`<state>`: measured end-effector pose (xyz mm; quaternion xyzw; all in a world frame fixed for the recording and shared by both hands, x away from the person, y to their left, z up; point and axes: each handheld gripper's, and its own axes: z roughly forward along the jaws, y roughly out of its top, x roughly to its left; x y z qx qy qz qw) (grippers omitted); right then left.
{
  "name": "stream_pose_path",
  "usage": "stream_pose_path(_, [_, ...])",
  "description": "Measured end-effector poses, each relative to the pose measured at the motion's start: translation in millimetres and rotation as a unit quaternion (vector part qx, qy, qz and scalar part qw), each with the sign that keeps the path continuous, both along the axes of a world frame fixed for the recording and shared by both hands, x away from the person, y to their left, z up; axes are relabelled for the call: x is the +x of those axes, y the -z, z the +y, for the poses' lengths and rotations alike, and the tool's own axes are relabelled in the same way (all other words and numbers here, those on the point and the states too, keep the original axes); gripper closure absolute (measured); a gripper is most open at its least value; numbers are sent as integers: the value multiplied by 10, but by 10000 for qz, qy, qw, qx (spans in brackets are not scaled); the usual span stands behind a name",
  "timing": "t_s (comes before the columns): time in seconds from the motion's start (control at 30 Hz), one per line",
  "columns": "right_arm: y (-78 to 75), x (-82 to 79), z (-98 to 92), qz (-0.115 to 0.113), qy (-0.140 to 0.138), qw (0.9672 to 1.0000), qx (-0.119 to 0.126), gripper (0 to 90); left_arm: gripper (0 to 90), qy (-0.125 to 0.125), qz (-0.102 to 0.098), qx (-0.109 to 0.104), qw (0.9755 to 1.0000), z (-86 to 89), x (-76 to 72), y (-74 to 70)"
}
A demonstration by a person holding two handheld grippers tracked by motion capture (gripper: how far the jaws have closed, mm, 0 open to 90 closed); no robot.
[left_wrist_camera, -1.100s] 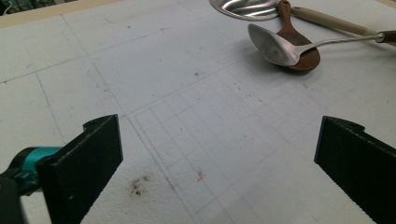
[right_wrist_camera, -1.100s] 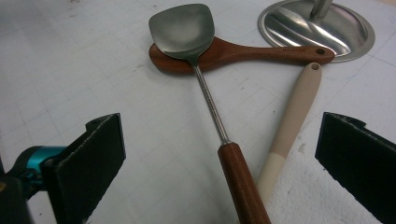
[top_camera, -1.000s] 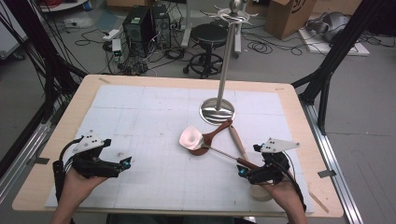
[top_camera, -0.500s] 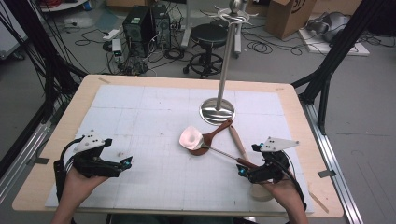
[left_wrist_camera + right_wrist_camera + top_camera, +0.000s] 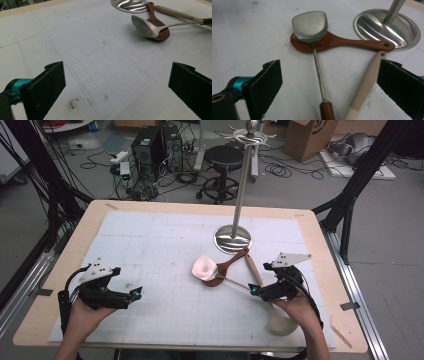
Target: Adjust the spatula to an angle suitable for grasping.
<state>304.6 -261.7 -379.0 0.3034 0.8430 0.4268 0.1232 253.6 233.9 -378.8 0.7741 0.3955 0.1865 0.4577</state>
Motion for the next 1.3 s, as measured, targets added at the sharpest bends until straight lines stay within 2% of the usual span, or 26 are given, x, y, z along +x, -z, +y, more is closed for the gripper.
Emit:
stream_pose_path(0.13, [23,85,8,57,37,10000,-43,67,17,4,8,3,10000,-7,3,4])
stream_pose_path(0.17, [33,109,8,95,48,9999,-42,96,17,18,14,20,10000,-11,7,9])
stream_pose_path(0.23, [42,140,2,164,-44,9999,-29,213,17,31,23,19,10000,-15,5,13])
stream_pose_path(0.3, [54,166,6,170,-40,9998,-40,201,17,35,21,30,10000,-18,5,15])
stream_pose_path(0.37, [63,188,11,239,-58,9997,-31,228,17,36,13,25,10000,-26,1,16])
stream_pose_path(0.5, [84,227,56,306,-204,9993,-70,287,17,30,4,9,10000,-28,2,12])
stream_pose_path(0.7, [149,285,135,465,-419,9977,-254,366,17,20,5,9,10000,-12,3,11])
stream_pose_path(0.9, [176,303,161,552,-452,9971,-275,370,17,6,7,19,10000,-11,3,9])
stream_pose_path(1.3, [190,321,179,551,-559,9965,-298,380,17,-10,-7,7,10000,0,15,-8])
